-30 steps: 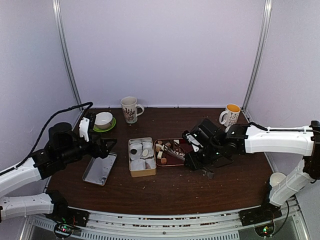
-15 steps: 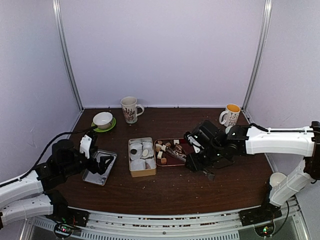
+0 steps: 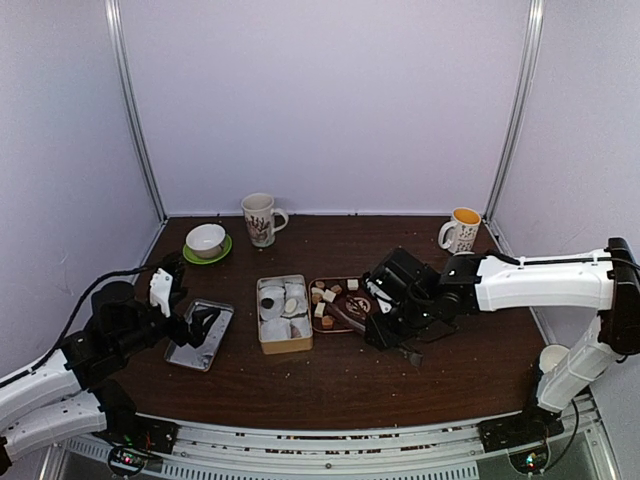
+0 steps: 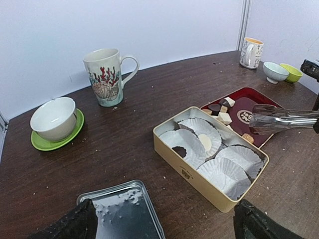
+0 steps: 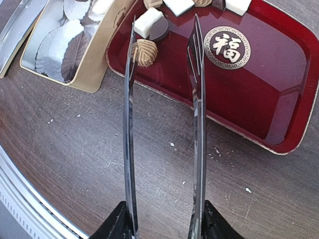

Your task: Pack the chocolate

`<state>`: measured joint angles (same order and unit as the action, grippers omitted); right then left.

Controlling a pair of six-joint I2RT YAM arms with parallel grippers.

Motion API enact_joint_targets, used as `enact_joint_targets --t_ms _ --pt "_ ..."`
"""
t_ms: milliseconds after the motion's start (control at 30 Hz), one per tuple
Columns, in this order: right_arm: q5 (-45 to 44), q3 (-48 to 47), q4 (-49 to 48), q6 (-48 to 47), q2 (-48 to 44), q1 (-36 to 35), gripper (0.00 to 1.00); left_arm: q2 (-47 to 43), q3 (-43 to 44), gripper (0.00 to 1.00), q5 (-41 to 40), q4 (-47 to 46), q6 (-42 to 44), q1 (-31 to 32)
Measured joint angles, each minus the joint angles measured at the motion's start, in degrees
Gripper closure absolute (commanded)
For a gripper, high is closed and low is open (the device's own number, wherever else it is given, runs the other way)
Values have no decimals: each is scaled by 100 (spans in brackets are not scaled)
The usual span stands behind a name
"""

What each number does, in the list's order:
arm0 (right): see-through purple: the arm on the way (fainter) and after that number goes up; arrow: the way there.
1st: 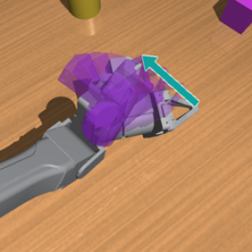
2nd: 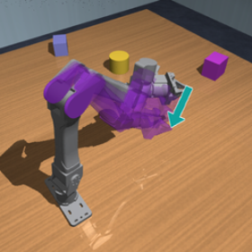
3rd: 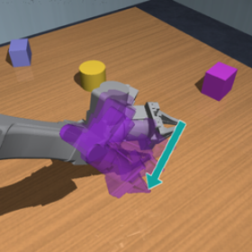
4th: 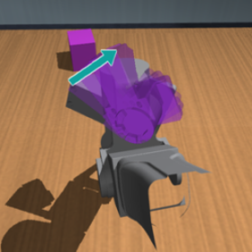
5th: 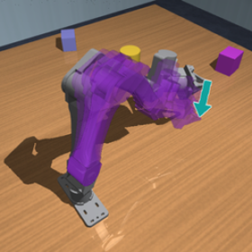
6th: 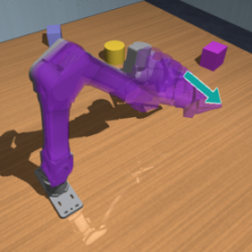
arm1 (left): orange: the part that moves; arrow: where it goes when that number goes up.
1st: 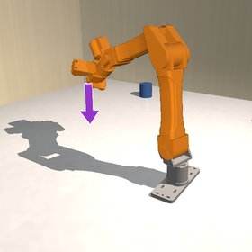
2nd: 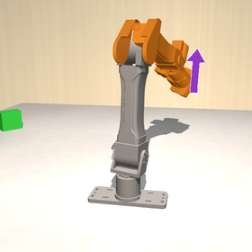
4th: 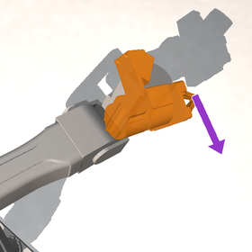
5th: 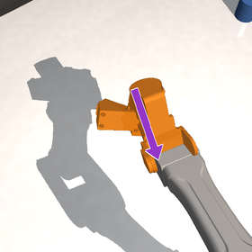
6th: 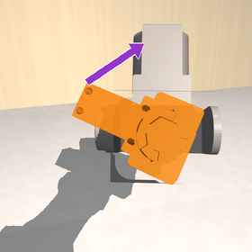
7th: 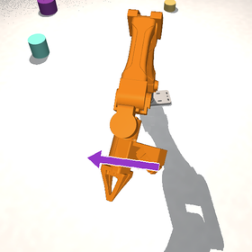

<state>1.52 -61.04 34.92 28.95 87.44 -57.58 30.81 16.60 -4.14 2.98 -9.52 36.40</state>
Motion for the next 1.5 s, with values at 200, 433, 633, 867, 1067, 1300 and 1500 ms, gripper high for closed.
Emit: enact_joint_targets --t_ms 200,433,633,867,1067,1300,1500 --pt "26 -234 11 -15 302 -72 54 -79 -9 2 -111 50 -2 0" --pt "127 -308 9 -17 498 -96 54 -245 -214 2 -149 42 -2 0" --pt "118 -378 68 -13 645 -122 58 -249 -225 2 -146 26 -2 0" --pt "96 -448 160 59 833 -125 66 -267 -225 2 -146 22 -2 0" --pt "33 -448 170 129 833 -129 68 -315 -225 2 -146 17 -2 0" --pt "-98 -448 181 122 564 -129 68 -289 -225 2 -144 15 -2 0" --pt "-133 -448 173 -2 291 -129 69 -229 -225 2 -144 13 -2 0"
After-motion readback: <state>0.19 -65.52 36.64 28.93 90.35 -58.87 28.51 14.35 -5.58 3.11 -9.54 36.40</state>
